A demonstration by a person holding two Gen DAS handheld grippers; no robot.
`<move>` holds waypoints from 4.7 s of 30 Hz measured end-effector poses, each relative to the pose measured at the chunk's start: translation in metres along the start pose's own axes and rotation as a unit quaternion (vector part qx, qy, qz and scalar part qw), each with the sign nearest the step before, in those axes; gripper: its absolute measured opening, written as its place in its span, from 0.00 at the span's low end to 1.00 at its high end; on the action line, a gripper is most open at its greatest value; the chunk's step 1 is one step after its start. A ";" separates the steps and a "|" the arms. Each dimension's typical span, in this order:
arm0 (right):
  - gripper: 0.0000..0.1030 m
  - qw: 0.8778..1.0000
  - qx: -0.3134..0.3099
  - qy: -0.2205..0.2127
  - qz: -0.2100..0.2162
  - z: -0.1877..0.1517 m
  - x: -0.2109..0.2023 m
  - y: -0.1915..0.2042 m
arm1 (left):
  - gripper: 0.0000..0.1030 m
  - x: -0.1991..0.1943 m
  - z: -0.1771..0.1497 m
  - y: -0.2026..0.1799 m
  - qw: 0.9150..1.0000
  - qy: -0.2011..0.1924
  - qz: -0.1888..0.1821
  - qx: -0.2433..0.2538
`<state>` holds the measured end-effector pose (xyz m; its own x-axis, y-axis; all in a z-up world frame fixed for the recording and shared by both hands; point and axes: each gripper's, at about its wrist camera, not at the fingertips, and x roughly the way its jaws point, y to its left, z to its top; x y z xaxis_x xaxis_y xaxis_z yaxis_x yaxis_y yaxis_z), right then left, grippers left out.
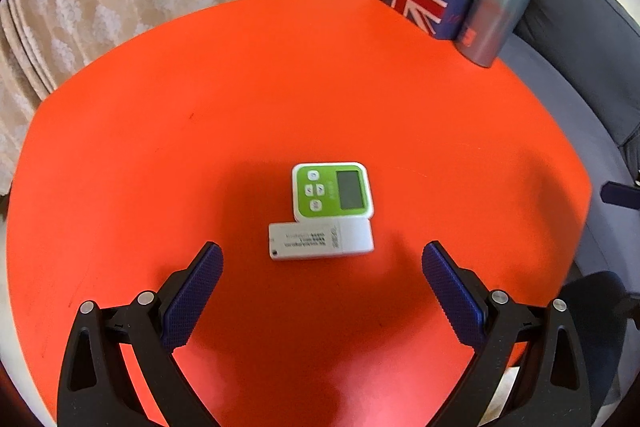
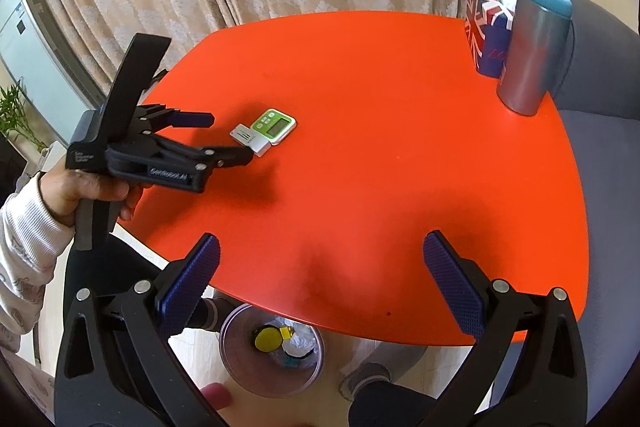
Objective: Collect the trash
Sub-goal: 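Move the left tool toward the green timer and white card, then grasp the white card with the left tool, then grasp the green timer with the right tool while the left tool holds the card, then carry the timer and card over the trash bin with both tools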
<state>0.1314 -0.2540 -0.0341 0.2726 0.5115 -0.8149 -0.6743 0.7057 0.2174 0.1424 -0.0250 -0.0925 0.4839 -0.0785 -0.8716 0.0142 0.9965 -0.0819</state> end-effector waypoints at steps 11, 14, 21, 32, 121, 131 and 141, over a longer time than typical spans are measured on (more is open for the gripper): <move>0.97 1.000 0.011 0.004 -0.001 -0.001 0.005 -0.007 | 0.78 0.016 0.003 0.002 1.000 0.000 0.022 0.005; 0.97 1.000 0.011 0.005 -0.001 -0.001 0.005 -0.007 | 0.71 0.014 0.003 0.001 1.000 -0.001 0.026 0.009; 0.97 1.000 0.008 0.006 0.002 0.000 0.008 -0.003 | 0.55 0.010 0.004 0.004 1.000 0.002 0.017 0.012; 0.97 1.000 -0.010 0.007 0.004 0.012 0.014 0.003 | 0.55 -0.009 0.003 0.009 1.000 -0.015 0.008 0.009; 0.40 0.988 -0.152 -0.010 0.033 0.012 -0.020 0.080 | 0.55 -0.121 -0.082 -0.007 0.996 -0.086 -0.032 0.012; 0.40 0.985 -0.159 0.005 0.062 -0.048 -0.035 0.096 | 0.55 -0.132 -0.119 -0.025 0.996 -0.083 -0.038 0.015; 0.40 0.981 -0.164 0.033 0.099 -0.083 -0.026 0.111 | 0.55 -0.134 -0.144 -0.033 0.996 -0.078 -0.050 0.012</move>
<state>-0.0072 -0.2298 -0.0331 0.0761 0.5823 -0.8094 -0.8968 0.3948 0.1997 -0.0491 -0.0512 -0.0429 0.6094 -0.1745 -0.7735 0.0889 0.9844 -0.1520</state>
